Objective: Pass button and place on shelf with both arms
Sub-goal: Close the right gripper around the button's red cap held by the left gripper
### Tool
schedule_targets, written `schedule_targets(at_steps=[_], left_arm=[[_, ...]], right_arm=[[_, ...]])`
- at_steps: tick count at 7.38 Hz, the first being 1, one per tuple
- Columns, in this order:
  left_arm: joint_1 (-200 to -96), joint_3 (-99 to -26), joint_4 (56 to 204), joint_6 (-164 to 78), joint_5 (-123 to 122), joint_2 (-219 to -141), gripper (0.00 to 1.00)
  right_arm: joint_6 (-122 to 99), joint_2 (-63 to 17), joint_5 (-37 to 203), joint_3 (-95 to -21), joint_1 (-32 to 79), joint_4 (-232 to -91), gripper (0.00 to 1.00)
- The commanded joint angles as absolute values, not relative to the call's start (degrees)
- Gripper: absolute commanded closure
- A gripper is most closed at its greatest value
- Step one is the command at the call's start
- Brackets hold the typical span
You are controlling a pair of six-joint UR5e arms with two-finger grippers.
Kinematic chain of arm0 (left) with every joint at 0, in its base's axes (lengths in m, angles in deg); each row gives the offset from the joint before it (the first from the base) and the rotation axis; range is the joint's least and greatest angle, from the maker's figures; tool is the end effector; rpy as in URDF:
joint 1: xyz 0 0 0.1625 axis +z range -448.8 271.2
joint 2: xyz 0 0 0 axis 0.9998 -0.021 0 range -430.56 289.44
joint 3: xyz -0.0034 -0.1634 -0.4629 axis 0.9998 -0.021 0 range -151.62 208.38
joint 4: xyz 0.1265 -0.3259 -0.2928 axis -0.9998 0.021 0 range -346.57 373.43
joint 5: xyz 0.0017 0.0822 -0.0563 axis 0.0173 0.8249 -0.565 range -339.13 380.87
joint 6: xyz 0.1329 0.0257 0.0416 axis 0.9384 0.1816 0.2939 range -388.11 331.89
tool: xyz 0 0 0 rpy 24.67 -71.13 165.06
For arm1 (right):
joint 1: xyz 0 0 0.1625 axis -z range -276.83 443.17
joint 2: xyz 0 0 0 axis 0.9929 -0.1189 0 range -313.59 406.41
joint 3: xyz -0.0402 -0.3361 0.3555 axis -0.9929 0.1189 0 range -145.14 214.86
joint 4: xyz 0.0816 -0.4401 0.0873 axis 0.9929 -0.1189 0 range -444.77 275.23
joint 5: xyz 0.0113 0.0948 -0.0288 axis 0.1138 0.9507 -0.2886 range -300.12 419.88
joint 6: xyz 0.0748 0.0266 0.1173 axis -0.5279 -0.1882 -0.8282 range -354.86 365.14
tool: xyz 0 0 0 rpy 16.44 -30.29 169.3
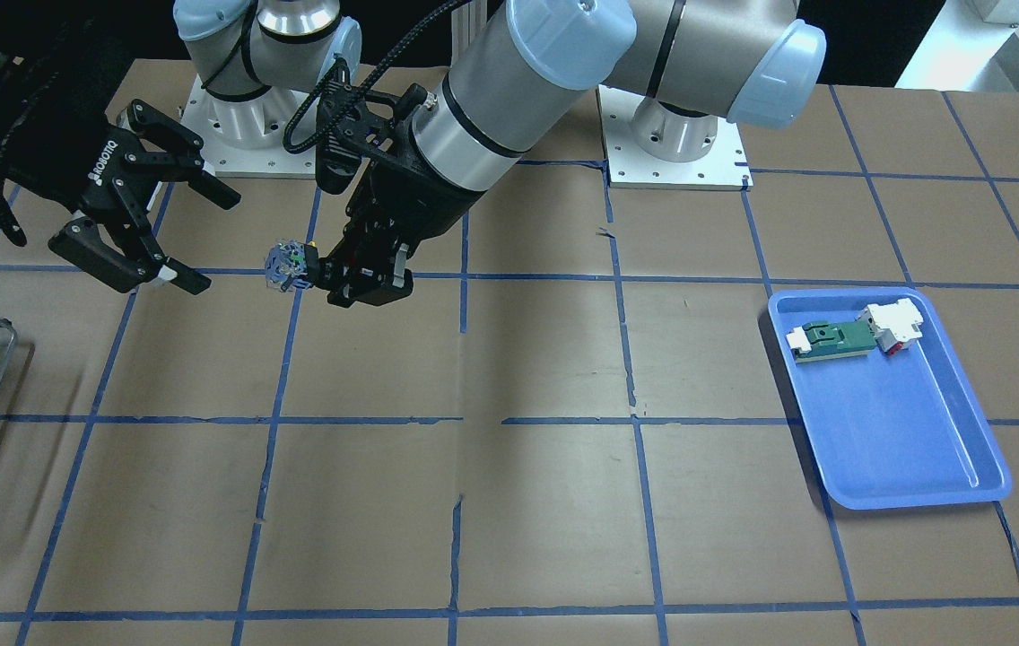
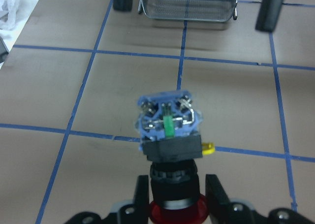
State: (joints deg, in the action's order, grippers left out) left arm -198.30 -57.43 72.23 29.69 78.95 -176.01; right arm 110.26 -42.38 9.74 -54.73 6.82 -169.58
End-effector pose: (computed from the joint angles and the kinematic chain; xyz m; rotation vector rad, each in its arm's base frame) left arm -0.4276 -0.5839 0.4714 -1.7561 -1.9828 0.6872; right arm 0.0918 -0.5721 0.5287 -1.8290 1.8519 -0.7426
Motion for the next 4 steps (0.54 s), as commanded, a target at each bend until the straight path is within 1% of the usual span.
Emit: schedule_targets(at_steps=[1,4], left_arm=[[-198.31,-57.4,71.7,29.63,78.43,-176.11,1.0],[-198.22,-57.49,70.3,29.2,77.21,-176.02,1.0]], right_arm=[[113.93,-42.19,10.92,-54.96,5.66,-169.59,0.0],[112.91,-40.87,13.11,-54.87,5.22,-170.29,0.0]])
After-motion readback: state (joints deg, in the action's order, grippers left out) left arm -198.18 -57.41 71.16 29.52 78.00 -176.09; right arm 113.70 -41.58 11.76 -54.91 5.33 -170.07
